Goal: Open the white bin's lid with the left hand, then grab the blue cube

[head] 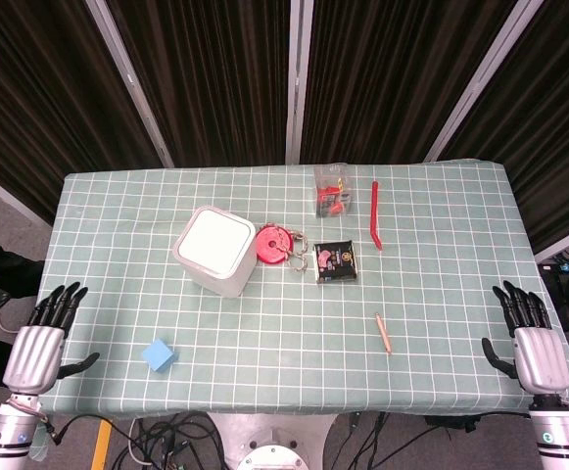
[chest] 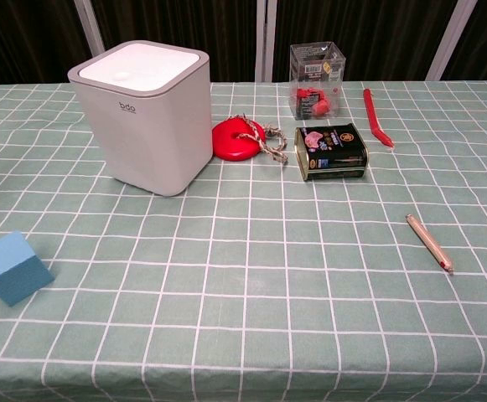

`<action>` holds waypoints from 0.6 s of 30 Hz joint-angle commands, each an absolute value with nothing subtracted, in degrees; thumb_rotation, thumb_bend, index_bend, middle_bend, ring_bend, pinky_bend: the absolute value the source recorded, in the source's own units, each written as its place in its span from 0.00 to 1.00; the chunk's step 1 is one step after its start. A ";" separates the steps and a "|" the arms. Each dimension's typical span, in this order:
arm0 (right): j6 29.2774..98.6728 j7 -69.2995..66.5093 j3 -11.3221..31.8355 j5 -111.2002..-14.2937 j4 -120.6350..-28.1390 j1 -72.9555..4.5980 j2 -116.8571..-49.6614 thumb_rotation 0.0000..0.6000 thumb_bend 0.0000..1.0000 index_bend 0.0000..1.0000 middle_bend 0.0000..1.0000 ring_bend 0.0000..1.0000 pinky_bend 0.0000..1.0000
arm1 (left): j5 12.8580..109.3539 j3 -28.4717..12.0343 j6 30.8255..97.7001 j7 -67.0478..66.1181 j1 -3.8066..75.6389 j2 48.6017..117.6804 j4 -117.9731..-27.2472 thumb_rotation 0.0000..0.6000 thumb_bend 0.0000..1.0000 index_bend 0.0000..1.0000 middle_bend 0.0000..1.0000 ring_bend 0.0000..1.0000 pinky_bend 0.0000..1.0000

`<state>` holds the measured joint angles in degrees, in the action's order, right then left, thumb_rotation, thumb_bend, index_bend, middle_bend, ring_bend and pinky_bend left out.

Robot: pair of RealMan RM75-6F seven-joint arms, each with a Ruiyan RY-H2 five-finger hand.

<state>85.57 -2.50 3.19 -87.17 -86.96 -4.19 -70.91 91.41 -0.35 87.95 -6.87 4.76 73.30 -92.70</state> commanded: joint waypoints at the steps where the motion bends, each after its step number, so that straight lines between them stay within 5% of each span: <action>1: 85.61 -2.53 3.20 -87.18 -86.95 -4.17 -70.89 1.00 0.29 0.00 0.00 0.00 0.00 | 91.43 -0.35 87.91 -6.91 4.79 73.32 -92.69 1.00 0.05 0.03 0.04 0.00 0.15; 11: 85.58 -2.52 3.30 -87.16 -87.08 -4.24 -70.78 1.00 0.29 0.00 0.00 0.00 0.00 | 93.69 -1.97 85.86 -8.70 8.07 71.31 -94.75 1.00 0.05 0.03 0.04 0.00 0.15; 18: 85.57 -2.33 3.30 -86.81 -86.86 -4.06 -70.65 1.00 0.29 0.00 0.00 0.00 0.00 | 96.73 -7.87 79.32 -11.26 17.45 68.20 -99.67 1.00 0.05 0.03 0.04 0.00 0.14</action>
